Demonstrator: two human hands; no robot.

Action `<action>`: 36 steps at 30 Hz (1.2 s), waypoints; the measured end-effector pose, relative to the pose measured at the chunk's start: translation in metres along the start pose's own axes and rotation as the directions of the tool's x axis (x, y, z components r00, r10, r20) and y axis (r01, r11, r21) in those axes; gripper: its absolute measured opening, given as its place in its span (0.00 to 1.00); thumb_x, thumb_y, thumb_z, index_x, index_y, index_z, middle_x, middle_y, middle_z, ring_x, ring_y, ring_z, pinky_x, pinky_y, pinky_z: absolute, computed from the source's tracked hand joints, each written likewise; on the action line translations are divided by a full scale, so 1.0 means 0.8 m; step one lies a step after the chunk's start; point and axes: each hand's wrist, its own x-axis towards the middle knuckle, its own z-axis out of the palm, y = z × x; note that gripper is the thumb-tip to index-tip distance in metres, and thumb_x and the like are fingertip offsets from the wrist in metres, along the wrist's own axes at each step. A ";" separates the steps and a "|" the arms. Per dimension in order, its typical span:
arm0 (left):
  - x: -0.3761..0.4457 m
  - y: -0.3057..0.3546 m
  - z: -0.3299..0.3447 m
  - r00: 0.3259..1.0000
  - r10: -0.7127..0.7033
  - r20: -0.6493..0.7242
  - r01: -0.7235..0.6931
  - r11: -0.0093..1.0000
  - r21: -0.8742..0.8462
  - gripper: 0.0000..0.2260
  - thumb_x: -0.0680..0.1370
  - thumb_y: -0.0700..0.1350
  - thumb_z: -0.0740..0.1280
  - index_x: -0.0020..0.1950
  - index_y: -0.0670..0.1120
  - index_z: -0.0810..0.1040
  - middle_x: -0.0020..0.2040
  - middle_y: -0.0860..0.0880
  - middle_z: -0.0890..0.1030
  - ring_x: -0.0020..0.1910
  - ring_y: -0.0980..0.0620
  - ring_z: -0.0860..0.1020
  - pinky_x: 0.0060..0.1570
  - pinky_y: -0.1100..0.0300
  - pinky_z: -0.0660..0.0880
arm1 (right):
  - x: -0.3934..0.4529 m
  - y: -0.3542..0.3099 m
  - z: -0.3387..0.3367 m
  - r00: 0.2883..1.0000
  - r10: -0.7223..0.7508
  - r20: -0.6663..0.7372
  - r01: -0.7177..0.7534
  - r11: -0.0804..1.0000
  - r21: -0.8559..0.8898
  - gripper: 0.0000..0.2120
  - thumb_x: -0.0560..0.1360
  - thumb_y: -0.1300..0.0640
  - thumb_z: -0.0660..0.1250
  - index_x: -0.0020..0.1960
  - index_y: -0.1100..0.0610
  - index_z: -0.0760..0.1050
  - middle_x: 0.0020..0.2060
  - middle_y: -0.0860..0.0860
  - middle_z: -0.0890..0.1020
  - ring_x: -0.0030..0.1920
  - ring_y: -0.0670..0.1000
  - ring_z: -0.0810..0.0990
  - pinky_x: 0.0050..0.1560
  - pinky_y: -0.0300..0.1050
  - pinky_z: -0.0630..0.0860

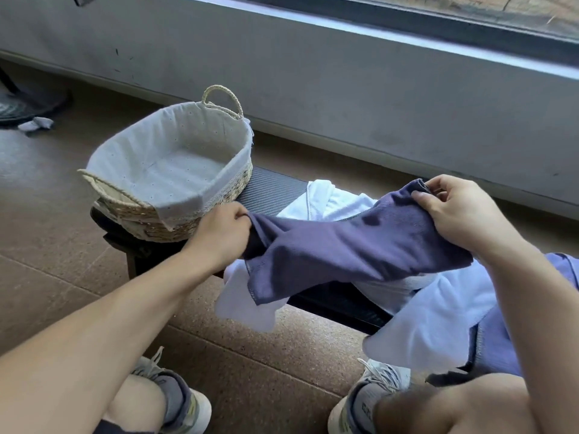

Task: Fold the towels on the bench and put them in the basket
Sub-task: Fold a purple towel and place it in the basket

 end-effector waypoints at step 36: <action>-0.023 0.014 -0.017 0.983 0.170 -0.070 -0.138 0.933 0.333 0.17 0.74 0.58 0.71 0.61 0.59 0.73 0.46 0.59 0.81 0.52 0.50 0.80 0.55 0.51 0.76 | -0.048 -0.063 -0.034 0.857 -0.398 -0.328 0.502 0.791 0.350 0.08 0.80 0.56 0.68 0.47 0.42 0.77 0.37 0.34 0.82 0.40 0.37 0.78 0.47 0.34 0.72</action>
